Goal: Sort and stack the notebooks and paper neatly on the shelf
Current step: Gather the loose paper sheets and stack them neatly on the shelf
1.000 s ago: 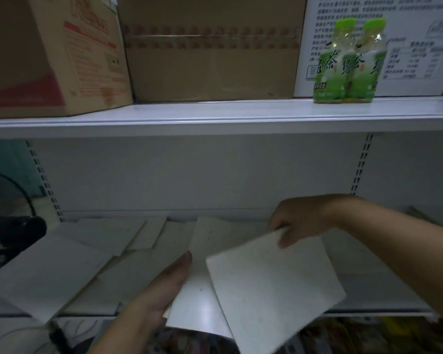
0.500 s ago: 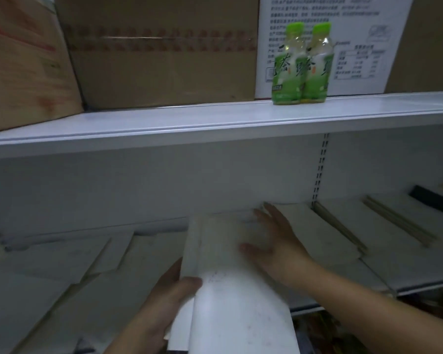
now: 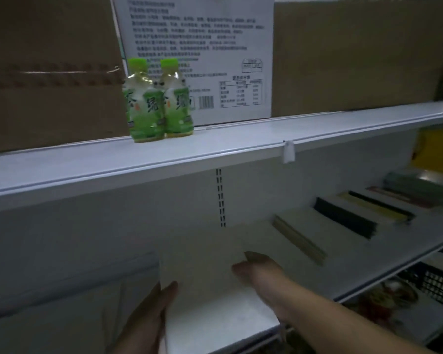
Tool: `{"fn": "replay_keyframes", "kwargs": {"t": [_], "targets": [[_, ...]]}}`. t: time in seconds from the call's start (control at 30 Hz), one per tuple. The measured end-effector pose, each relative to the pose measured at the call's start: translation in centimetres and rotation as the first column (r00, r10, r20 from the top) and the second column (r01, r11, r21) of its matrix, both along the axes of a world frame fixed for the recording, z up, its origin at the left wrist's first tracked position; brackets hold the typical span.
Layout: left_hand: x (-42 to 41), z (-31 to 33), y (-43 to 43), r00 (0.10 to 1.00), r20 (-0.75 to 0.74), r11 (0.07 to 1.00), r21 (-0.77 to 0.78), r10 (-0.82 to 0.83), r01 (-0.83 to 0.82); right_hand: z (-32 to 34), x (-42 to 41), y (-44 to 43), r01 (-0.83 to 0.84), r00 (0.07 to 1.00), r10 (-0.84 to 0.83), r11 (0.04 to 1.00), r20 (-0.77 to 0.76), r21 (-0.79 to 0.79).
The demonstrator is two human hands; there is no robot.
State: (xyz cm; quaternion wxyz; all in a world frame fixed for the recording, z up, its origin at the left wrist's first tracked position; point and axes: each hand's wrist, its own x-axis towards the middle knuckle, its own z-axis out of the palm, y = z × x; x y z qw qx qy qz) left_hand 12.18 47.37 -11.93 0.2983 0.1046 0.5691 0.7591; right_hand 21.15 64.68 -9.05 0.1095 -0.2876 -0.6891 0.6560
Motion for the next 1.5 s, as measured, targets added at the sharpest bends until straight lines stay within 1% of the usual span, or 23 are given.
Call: {"fn": "replay_keyframes", "kwargs": {"t": [0.03,0.1,0.2,0.3,0.4,0.43,0.47,0.53,0.57,0.6,0.63,0.67,0.73,0.83,0.97,1.07,1.13,1.2,1.27,1.33,1.4,1.47,1.5], "targets": [[0.6,-0.1,1.9,1.0,0.003,1.0,-0.021,-0.013,0.013,-0.2,0.3,1.9,0.004,0.999,-0.005,0.999,0.037,0.033],[1.1,-0.4,5.3,0.996,-0.093,0.991,-0.132,0.01,-0.023,-0.7,0.9,5.6,0.024,0.995,-0.034,0.995,0.098,0.097],[2.1,-0.8,11.0,0.965,-0.262,0.937,-0.329,0.029,-0.118,-1.6,1.6,10.6,0.059,0.985,-0.075,0.993,0.157,0.103],[2.9,-1.0,15.0,0.95,-0.31,0.921,-0.357,0.04,-0.155,-2.1,1.8,15.1,0.012,0.982,-0.055,0.974,0.183,0.225],[2.6,-0.8,17.9,0.934,-0.355,0.912,-0.393,-0.034,-0.116,-1.9,1.1,18.1,-0.064,0.994,0.037,0.965,0.107,0.254],[2.3,-0.8,18.6,0.905,-0.409,0.867,-0.486,-0.119,-0.106,-1.9,0.4,18.8,-0.09,0.993,0.061,0.95,0.104,0.298],[2.2,-0.8,19.2,0.847,-0.464,0.772,-0.627,-0.26,-0.106,-2.3,-0.4,19.5,-0.115,0.992,0.086,0.923,0.094,0.366],[2.7,-0.8,20.3,0.671,-0.453,0.466,-0.867,-0.587,-0.177,-3.5,-1.9,20.4,-0.175,0.984,0.121,0.819,0.133,0.546],[3.1,-0.9,20.9,0.601,-0.395,0.337,-0.917,-0.695,-0.212,-4.0,-2.1,19.9,-0.219,0.974,0.135,0.752,0.181,0.622],[3.5,-1.1,21.5,0.548,-0.351,0.254,-0.935,-0.759,-0.248,-5.0,-2.4,19.5,-0.275,0.96,0.133,0.634,0.248,0.723],[3.5,-1.6,21.8,0.524,-0.332,0.212,-0.937,-0.784,-0.277,-6.2,-2.9,19.2,-0.284,0.957,0.101,0.512,0.271,0.811],[3.4,-2.0,22.0,0.525,-0.339,0.206,-0.933,-0.78,-0.297,-7.1,-3.4,18.8,-0.304,0.947,0.057,0.478,0.316,0.824],[2.6,-2.7,21.6,0.535,-0.377,0.23,-0.918,-0.756,-0.323,-7.3,-3.5,17.9,-0.364,0.919,0.057,0.495,0.389,0.789],[2.1,-2.9,21.0,0.491,-0.415,0.236,-0.892,-0.766,-0.387,-7.2,-3.5,17.8,-0.403,0.896,0.01,0.437,0.444,0.804],[2.2,-3.1,21.0,0.485,-0.434,0.235,-0.878,-0.759,-0.417,-7.9,-3.4,17.9,-0.221,0.967,-0.037,0.371,0.253,0.902],[2.6,-3.0,21.0,0.472,-0.433,0.229,-0.874,-0.768,-0.428,-9.0,-2.8,18.6,-0.121,0.988,0.129,0.33,0.082,0.936],[3.0,-2.8,21.2,0.488,-0.415,0.227,-0.888,-0.767,-0.399,-9.3,-2.5,19.2,-0.099,0.982,0.188,0.403,0.023,0.91],[3.3,-2.6,21.3,0.487,-0.402,0.224,-0.896,-0.775,-0.384,-9.5,-2.4,19.7,-0.117,0.982,0.184,0.458,0.035,0.881],[3.4,-1.9,21.2,0.467,-0.382,0.22,-0.905,-0.797,-0.364,-9.7,-1.9,20.0,-0.149,0.981,0.176,0.417,0.081,0.897],[3.5,-0.8,20.3,0.48,-0.363,0.247,-0.925,-0.799,-0.288,-8.4,-1.4,19.3,-0.204,0.969,0.201,0.338,0.142,0.919],[3.8,0.8,18.4,0.524,-0.413,0.355,-0.91,-0.745,-0.213,-6.1,-1.3,18.3,-0.369,0.926,0.145,0.162,0.347,0.915],[3.9,2.5,14.9,0.535,-0.515,0.465,-0.852,-0.669,-0.238,-3.8,-1.4,17.0,-0.499,0.866,0.084,0.088,0.493,0.862],[3.8,3.3,12.4,0.522,-0.549,0.475,-0.833,-0.653,-0.282,-2.8,-1.4,15.5,-0.561,0.828,0.034,0.045,0.56,0.827]]}}
